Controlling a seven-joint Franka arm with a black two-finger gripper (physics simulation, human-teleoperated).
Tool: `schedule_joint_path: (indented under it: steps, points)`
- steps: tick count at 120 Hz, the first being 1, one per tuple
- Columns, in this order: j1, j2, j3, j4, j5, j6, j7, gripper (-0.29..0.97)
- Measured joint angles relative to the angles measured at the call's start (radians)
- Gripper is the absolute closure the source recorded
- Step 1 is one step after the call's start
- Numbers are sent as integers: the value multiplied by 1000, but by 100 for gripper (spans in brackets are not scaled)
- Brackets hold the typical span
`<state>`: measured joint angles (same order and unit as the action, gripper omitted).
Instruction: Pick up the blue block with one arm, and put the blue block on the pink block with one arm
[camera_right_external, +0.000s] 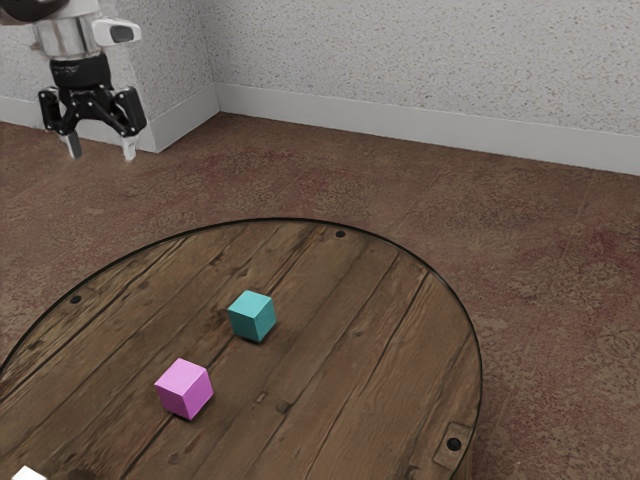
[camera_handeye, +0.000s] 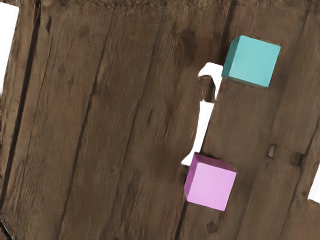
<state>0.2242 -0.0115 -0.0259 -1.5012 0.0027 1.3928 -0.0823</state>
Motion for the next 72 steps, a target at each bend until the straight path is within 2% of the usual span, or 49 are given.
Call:
schedule_joint_path:
  steps: [9, 18, 34, 54, 72]
  points:
    - [5, 18, 0, 1, 0, 51, -2, 0]
    - [14, 92, -21, 2, 5, 107, -10, 0]
    - [-116, 233, -74, -9, 31, 222, -23, 0]
    - [-128, 266, -84, -193, 47, 397, -33, 0]
    - [-127, 342, -87, -230, 57, 537, -33, 0]
